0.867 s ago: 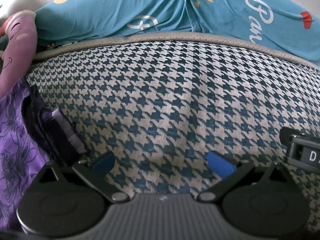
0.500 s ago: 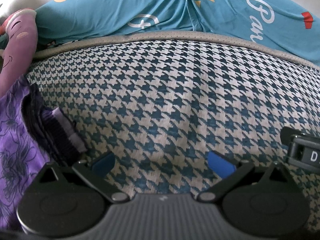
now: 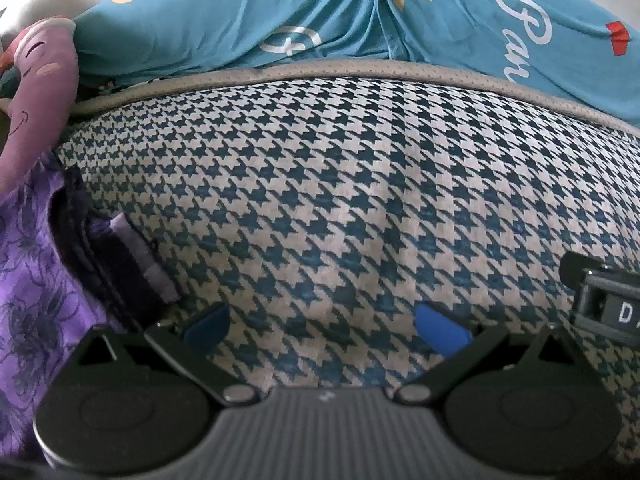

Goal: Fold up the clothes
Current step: 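Move both tools over the bed toward the purple floral garment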

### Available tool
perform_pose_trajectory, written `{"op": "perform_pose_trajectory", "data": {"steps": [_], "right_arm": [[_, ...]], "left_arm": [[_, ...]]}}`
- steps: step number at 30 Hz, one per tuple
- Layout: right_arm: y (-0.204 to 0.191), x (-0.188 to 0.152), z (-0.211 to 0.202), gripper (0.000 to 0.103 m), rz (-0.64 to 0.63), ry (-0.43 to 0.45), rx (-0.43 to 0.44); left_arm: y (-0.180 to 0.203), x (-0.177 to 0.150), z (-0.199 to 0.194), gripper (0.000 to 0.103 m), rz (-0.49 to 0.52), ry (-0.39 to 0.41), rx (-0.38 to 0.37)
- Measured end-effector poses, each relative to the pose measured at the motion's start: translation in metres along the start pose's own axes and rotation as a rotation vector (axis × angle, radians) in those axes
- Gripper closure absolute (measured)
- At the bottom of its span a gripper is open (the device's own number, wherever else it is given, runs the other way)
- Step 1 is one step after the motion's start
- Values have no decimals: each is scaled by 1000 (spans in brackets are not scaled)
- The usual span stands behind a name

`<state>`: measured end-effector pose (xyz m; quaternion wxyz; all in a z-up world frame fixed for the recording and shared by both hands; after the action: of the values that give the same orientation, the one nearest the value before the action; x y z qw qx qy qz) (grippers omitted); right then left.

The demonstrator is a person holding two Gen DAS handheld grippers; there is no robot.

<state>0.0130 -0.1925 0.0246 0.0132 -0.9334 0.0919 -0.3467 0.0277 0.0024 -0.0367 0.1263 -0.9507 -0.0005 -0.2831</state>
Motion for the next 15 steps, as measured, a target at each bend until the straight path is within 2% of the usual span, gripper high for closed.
{"op": "perform_pose_trajectory", "data": {"steps": [15], "right_arm": [[-5, 5, -3, 0, -15, 32, 33]], "left_arm": [[-12, -3, -14, 0, 36, 71, 34]]}}
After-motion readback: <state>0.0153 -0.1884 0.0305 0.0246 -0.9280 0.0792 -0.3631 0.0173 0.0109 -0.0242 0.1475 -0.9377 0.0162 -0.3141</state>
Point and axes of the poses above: each gripper's, at about its wrist camera, not at the fingertips, and z roughly the way its jaws point, y to its right, x to its top, the point moved 5 cm from there along z, roughly the way its jaws point, and after that the axes turned 10 degrees about x, right-handed, at the moved point
